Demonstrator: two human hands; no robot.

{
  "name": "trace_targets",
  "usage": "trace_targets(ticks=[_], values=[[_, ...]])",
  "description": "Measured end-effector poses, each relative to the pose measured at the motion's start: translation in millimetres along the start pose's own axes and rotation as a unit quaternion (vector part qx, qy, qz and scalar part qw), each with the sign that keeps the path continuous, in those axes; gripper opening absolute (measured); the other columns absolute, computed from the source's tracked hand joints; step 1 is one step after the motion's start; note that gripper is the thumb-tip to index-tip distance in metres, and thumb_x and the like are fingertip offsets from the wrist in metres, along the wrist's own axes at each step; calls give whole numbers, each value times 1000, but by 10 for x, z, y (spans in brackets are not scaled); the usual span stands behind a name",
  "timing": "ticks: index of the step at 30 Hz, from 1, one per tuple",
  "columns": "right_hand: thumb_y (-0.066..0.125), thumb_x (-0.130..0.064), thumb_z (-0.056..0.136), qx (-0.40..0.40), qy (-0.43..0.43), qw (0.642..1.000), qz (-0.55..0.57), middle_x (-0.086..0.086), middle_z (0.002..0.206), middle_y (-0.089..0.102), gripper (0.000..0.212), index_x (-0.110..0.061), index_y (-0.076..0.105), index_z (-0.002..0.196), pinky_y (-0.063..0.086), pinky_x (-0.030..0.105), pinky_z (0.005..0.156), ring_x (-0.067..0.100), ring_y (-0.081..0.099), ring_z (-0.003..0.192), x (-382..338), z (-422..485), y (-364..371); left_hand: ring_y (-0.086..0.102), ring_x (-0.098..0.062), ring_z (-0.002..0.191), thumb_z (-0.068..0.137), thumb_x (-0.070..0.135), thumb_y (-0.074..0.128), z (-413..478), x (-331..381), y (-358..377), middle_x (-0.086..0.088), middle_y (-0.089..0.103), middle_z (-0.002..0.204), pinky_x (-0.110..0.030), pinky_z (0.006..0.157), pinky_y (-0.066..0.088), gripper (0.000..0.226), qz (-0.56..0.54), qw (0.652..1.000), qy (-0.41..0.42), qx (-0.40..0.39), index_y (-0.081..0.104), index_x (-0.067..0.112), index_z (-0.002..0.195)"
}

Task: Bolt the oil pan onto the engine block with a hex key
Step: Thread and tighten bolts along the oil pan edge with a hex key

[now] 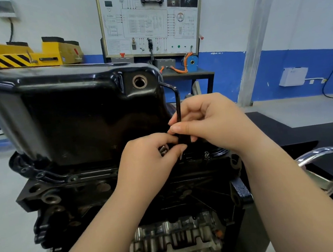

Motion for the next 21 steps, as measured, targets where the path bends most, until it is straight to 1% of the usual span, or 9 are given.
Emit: trace_targets(ticks=[3,6,8,10,13,15,17,18,21], values=[[74,-13,78,0,0,1000,-3,-6,62,69,6,-18,70,79,51,14,55,-1,58,51,-9,3,1,57,4,72,72,37,72,1,-13,5,25,56,56,-11,59,41,10,-7,1000,-7,3,74,31,79],[74,-14,78,4,0,1000,-6,-13,60,67,7,-18,70,78,51,13,55,-3,59,52,4,8,4,58,4,70,73,33,72,-1,-27,5,29,59,60,-12,59,42,6,-18,1000,-15,4,74,31,78],[74,-15,78,0,-1,1000,-7,-13,61,68,6,-19,70,79,51,14,56,-2,60,54,10,9,18,57,5,69,74,33,72,-2,-27,13,33,59,65,-10,59,42,3,-22,1000,-17,-4,73,33,77],[74,-17,79,-11,-2,1000,2,-7,67,70,6,-20,70,82,53,16,59,1,62,58,9,11,32,57,6,68,75,32,72,0,-32,17,32,59,66,-8,58,41,2,-26,999,-20,-8,72,34,76],[71,-17,82,-21,-1,999,48,2,82,74,12,-23,71,93,54,20,67,13,67,70,8,19,3,58,7,71,75,33,72,0,-46,15,25,60,59,-9,62,43,2,-22,999,-24,-3,73,33,77],[67,-17,85,-27,0,998,59,1,89,75,17,-27,70,99,55,27,74,27,68,84,12,26,-20,57,7,74,75,32,72,2,-38,13,25,58,59,-10,65,43,4,-13,1000,-20,3,74,31,78],[64,-12,88,-32,-3,998,59,-1,90,75,19,-27,70,98,55,28,75,32,67,90,16,30,-14,56,8,76,76,32,72,-1,-29,12,26,57,59,-9,66,43,5,-6,1000,-16,7,74,30,80],[63,-10,88,-33,-4,998,58,-2,89,75,19,-25,70,96,54,25,73,30,67,89,16,30,-8,56,8,76,76,32,72,-6,-29,14,26,57,59,-9,66,43,5,-4,1000,-15,7,74,30,81],[63,-5,87,-17,-8,998,63,-2,83,75,18,-22,70,88,52,18,66,13,69,79,15,35,-23,57,8,75,76,32,72,-3,-35,15,23,62,61,-7,66,43,5,-15,1000,-20,-3,71,36,78]])
Point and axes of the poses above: each hand's wrist, its own z-axis towards the middle knuckle, its own y-axis out of the palm, x = y × z, the point moved 8 cm from there along z, towards the middle knuckle
